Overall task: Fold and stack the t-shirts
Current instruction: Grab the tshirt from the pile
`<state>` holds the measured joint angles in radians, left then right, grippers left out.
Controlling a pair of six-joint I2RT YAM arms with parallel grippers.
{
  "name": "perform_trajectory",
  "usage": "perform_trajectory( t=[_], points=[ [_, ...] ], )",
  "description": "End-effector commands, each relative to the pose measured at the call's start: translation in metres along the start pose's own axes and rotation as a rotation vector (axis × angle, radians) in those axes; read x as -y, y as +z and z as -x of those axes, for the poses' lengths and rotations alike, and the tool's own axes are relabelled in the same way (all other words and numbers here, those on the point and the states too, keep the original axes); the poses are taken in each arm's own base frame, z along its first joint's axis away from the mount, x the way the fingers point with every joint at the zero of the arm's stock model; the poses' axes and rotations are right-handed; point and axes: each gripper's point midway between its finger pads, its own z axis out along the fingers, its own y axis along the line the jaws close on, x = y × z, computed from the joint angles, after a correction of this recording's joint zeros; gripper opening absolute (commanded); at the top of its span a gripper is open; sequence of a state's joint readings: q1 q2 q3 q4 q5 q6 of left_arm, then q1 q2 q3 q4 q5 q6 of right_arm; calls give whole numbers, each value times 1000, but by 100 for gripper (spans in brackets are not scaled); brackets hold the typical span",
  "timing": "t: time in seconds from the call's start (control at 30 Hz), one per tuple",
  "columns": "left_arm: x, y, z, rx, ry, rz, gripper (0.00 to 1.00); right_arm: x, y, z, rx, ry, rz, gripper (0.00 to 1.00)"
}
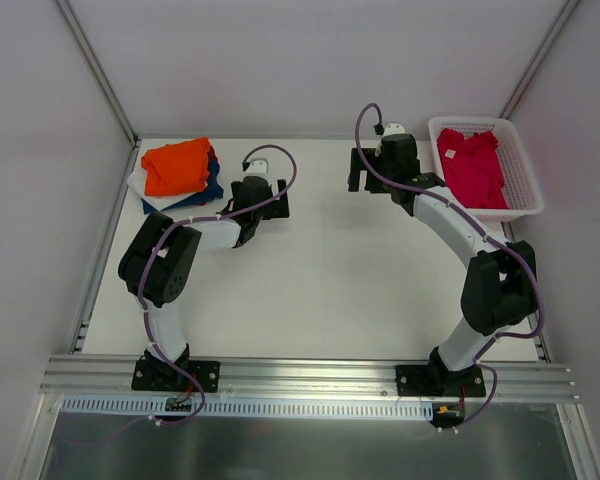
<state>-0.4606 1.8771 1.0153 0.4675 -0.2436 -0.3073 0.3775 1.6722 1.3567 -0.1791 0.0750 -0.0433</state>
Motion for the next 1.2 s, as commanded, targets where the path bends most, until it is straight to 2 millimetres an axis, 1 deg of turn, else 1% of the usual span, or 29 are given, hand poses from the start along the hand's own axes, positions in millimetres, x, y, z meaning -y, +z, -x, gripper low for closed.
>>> perform_trajectory(
  t=[0.0, 0.1, 0.37, 0.57, 0.8, 0.83, 0.87, 0.93, 1.03, 1.07, 1.1, 1.13, 1.17],
  points=[
    [3, -7, 28, 67, -44, -22, 99, -5, -15, 22, 72, -14, 11, 99],
    [3, -7, 26, 63, -45, -20, 99, -8, -14, 23, 67, -16, 27, 99],
    [3, -7, 28, 66, -48, -20, 99, -8, -10, 20, 53, -16, 28, 99],
    [2, -7, 26, 63, -48, -19, 99, -6, -13, 24, 55, -12, 10, 99],
    [2, -7, 26, 63, -48, -19, 99, -4, -18, 39, 80, -13, -9, 100],
    [3, -7, 26, 62, -48, -22, 99, -3, -20, 45, 94, -11, -12, 99],
    [2, -7, 27, 65, -50, -20, 99, 1, -19, 47, 98, -8, -27, 100],
    [2, -7, 26, 65, -51, -22, 99, 6, -22, 57, 114, 6, -47, 99],
    [2, -7, 26, 65, -51, -20, 99, 26, -20, 74, 129, 54, -82, 100],
    [2, -7, 26, 65, -51, -22, 99, 40, -19, 80, 131, 102, -91, 99],
    [1, -8, 26, 64, -51, -20, 99, 48, -18, 82, 123, 124, -95, 100],
    [1, -8, 26, 65, -53, -20, 99, 56, -11, 82, 113, 165, -99, 99],
    [2, -9, 26, 68, -53, -23, 99, 71, -12, 95, 135, 211, -100, 99]
  ],
)
